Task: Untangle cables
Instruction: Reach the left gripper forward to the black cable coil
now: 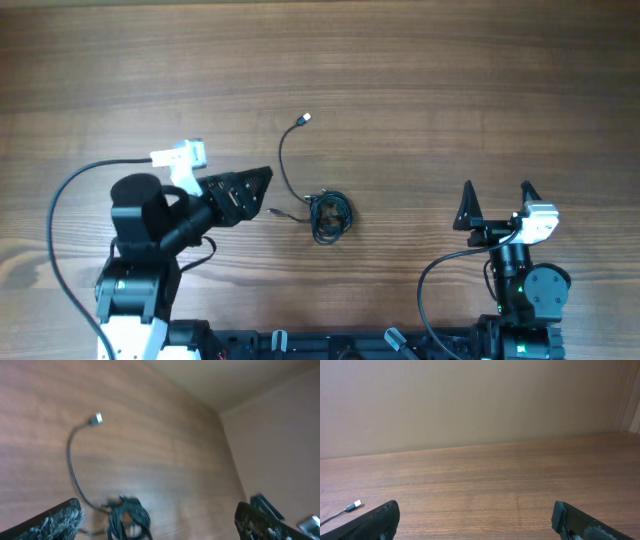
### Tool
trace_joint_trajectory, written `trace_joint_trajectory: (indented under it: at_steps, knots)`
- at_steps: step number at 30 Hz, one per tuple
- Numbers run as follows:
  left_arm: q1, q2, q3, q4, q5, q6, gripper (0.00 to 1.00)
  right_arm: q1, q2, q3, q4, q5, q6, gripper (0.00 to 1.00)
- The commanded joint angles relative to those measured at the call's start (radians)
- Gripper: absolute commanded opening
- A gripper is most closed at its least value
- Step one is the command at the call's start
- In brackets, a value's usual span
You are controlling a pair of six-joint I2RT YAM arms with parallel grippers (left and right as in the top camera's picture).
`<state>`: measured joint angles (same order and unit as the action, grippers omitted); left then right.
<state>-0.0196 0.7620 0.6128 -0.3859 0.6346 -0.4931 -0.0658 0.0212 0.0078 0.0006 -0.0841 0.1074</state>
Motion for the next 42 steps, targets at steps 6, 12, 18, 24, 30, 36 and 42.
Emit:
trace_joint_trajectory:
  at_steps: [6,12,18,24,30,36,42]
  knots:
    - [-0.005,0.097,0.016,-0.015,0.142,-0.087,0.99,0.008,-0.003,-0.003,0.002,0.017,-0.010,1.00]
    - [-0.054,0.167,0.016,-0.113,0.079,-0.156,0.90,0.008,-0.003,-0.003,0.002,0.017,-0.011,1.00]
    - [-0.216,0.215,0.016,-0.140,-0.164,-0.325,0.87,0.008,-0.003,-0.003,0.002,0.017,-0.010,1.00]
    - [-0.414,0.281,0.016,-0.138,-0.457,-0.543,0.77,0.008,-0.003,-0.003,0.002,0.017,-0.010,1.00]
    - [-0.561,0.426,0.016,-0.040,-0.535,-0.652,0.72,0.008,-0.003,-0.003,0.002,0.017,-0.010,1.00]
    - [-0.657,0.560,0.016,0.023,-0.532,-0.799,0.61,0.008,-0.003,-0.003,0.002,0.017,-0.010,1.00]
    - [-0.692,0.633,0.016,0.058,-0.533,-0.801,0.28,0.008,-0.003,-0.003,0.002,0.017,-0.010,1.00]
